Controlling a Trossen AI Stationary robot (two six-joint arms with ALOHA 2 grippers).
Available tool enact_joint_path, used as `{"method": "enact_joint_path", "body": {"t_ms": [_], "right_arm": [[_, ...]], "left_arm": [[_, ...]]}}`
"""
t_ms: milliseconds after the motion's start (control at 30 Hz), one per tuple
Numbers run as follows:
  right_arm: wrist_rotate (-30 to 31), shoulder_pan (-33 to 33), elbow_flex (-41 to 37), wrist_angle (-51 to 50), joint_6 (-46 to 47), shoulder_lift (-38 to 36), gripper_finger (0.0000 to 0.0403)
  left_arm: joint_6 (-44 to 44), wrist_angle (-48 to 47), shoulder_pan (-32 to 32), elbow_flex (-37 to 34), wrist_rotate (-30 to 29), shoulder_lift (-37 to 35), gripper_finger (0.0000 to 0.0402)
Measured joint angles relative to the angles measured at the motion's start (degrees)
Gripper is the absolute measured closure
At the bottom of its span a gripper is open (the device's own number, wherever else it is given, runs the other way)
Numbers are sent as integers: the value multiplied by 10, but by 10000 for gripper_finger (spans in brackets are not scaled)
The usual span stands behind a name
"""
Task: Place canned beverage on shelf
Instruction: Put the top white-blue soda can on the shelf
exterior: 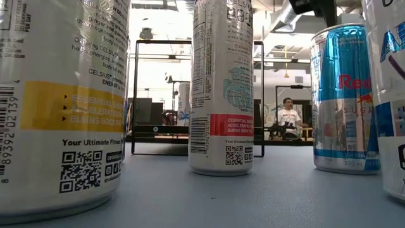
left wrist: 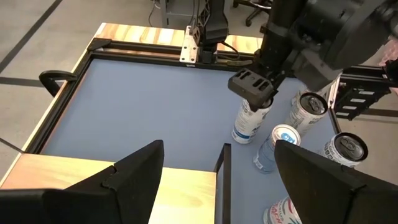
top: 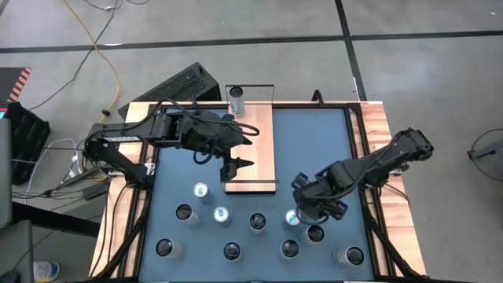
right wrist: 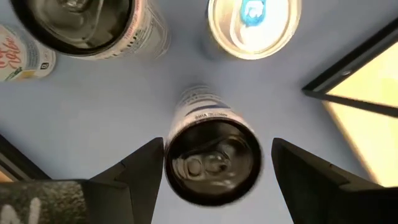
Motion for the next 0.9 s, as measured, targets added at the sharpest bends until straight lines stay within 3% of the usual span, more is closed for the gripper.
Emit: {"method": "enact_joint_path", "body": {"t_ms": [600,900], "right_arm": [[17,-3,-27,48,138,0,124],[16,-5,-27,49,183,0,190]], "left_arm": [[3,1,0,0,-1,0,110],[4,1,0,0,-2,0,110]]}}
